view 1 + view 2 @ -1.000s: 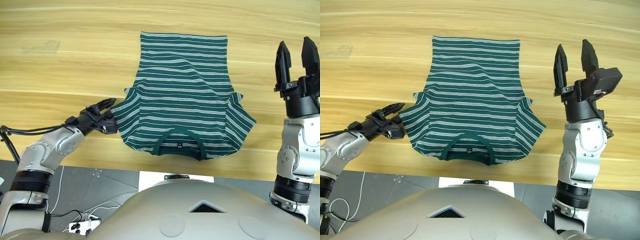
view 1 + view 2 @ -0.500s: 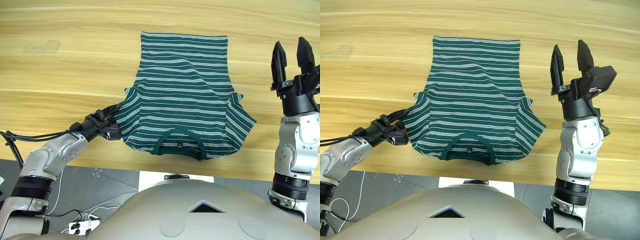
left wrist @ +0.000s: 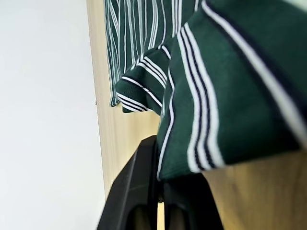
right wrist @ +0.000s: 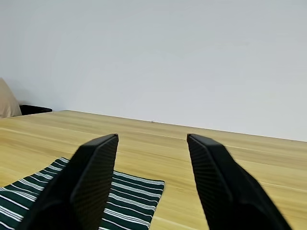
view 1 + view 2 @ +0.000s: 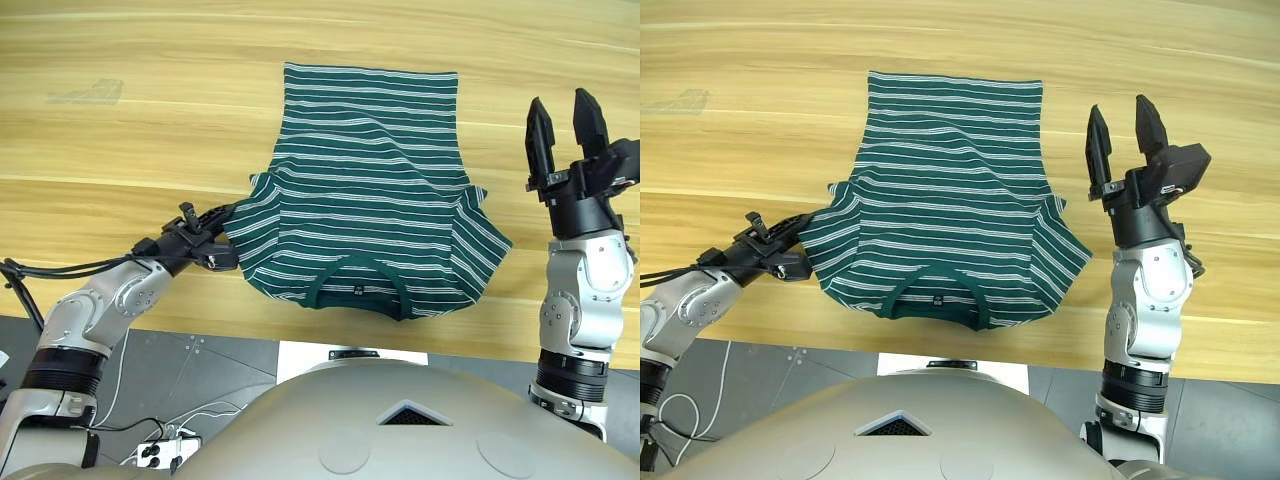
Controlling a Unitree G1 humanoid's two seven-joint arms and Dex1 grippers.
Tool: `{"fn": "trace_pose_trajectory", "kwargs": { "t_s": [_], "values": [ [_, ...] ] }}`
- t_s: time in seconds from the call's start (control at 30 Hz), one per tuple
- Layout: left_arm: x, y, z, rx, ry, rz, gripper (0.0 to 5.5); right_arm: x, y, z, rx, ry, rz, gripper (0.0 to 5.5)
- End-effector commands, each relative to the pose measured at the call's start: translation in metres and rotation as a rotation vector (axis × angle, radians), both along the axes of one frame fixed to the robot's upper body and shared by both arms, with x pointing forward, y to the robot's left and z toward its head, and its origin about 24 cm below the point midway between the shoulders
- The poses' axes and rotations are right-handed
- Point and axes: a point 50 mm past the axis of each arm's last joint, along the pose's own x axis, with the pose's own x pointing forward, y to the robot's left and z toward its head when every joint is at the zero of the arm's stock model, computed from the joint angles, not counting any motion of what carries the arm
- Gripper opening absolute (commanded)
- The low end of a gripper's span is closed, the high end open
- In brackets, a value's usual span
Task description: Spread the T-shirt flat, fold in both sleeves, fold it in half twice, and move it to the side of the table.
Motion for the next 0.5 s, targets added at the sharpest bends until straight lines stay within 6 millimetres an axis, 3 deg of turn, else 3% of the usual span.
{"fn": "trace_pose_trajectory", "kwargs": {
  "t_s": [0.03,0.2,0.5],
  "values": [
    [-0.032,-0.002,-0.027,0.007,0.167,0.027,0.03,0.001,0.001,-0.001,-0.001,-0.004,0.003,2.66],
    [-0.028,-0.013,-0.02,-0.038,0.118,0.012,0.03,0.003,0.001,-0.001,-0.001,-0.006,0.004,2.66],
    [-0.004,-0.057,-0.003,-0.282,-0.04,-0.003,0.03,0.001,0.0,-0.006,-0.004,0.0,0.017,2.66]
  ]
}}
